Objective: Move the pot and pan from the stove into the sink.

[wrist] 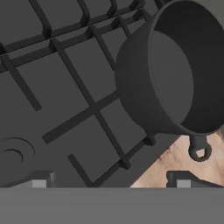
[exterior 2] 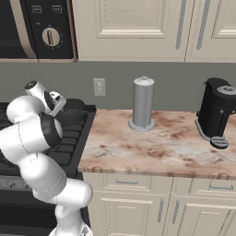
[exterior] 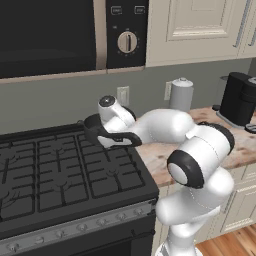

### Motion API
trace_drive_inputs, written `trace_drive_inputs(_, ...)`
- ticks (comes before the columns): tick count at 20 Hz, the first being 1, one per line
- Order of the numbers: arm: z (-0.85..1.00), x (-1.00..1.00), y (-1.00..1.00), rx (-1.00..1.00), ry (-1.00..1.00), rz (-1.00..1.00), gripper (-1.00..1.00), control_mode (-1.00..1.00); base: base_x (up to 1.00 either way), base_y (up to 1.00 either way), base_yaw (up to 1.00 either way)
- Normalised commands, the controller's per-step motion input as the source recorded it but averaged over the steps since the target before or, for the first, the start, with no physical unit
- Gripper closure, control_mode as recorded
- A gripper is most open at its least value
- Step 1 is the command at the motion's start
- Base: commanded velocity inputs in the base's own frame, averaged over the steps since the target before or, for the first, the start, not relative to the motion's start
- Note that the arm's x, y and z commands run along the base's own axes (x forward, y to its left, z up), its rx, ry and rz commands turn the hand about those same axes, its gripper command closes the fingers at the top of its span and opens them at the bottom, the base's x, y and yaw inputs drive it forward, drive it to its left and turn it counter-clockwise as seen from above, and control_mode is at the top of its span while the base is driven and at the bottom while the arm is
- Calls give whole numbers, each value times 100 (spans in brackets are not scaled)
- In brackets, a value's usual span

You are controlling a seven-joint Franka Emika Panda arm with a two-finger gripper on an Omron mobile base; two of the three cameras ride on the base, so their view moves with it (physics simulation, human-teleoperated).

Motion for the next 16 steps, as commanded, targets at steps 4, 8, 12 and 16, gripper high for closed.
trace_drive_inputs(4,-25,50,5,0,7,0,-100,-100,0,0,0)
trace_drive_inputs(8,-19,52,11,0,7,0,-100,-100,0,0,0)
trace_drive_inputs(12,-8,44,19,-2,5,0,-100,-100,0,0,0)
trace_drive_inputs(16,-8,26,23,-6,4,0,-100,-100,0,0,0)
